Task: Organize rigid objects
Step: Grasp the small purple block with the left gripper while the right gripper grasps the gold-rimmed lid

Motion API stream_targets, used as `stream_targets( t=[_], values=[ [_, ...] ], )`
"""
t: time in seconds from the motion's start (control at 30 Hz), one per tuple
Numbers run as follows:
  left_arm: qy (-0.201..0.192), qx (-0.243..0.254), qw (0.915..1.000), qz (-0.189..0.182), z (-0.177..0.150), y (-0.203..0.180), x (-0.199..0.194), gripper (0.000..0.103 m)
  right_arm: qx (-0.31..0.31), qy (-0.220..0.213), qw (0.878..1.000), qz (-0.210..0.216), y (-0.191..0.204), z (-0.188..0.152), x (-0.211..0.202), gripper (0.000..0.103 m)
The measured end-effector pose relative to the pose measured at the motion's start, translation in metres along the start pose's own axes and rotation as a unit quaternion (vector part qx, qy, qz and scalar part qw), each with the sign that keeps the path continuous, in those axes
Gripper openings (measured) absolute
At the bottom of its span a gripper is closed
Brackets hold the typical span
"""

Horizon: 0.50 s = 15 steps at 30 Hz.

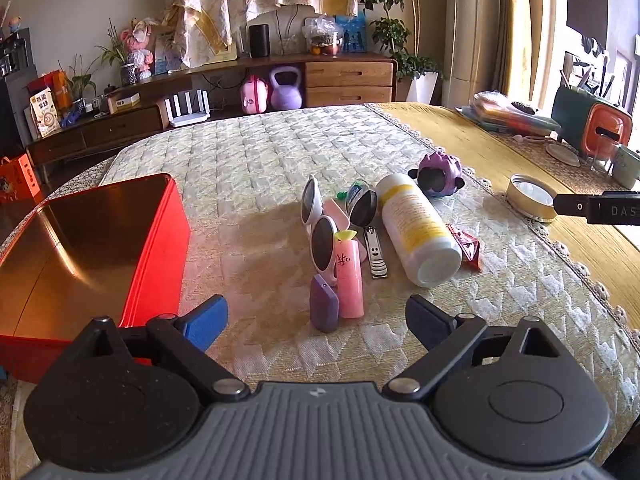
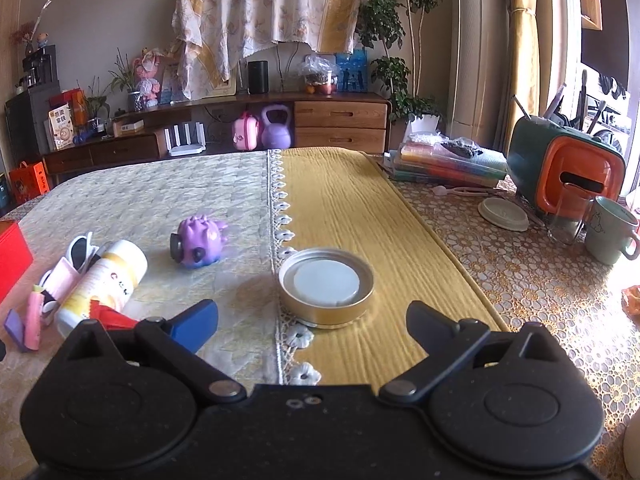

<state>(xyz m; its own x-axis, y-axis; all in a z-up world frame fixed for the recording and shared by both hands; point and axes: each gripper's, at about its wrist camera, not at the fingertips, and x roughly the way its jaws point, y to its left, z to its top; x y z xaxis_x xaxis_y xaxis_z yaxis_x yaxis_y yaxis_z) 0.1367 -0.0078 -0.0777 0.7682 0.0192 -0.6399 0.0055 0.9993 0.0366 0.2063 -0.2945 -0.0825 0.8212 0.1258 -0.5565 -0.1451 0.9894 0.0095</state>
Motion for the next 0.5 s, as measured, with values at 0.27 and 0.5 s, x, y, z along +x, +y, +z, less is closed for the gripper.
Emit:
stream_targets(
  t=[0.27, 0.5],
  values=[
    [0.016, 0.003, 0.9999, 0.004, -0.001, 0.005, 0.018, 0.058, 0.009, 0.016, 1.0, -0.006, -0.007, 0.006, 0.031, 0.098],
    [0.021, -0.011, 0.9996, -0.017, -0.001, 0.012, 0.023, 0.044, 0.013, 0.026, 1.0, -0.005, -0.009, 0.009, 0.053, 0.096]
  ],
)
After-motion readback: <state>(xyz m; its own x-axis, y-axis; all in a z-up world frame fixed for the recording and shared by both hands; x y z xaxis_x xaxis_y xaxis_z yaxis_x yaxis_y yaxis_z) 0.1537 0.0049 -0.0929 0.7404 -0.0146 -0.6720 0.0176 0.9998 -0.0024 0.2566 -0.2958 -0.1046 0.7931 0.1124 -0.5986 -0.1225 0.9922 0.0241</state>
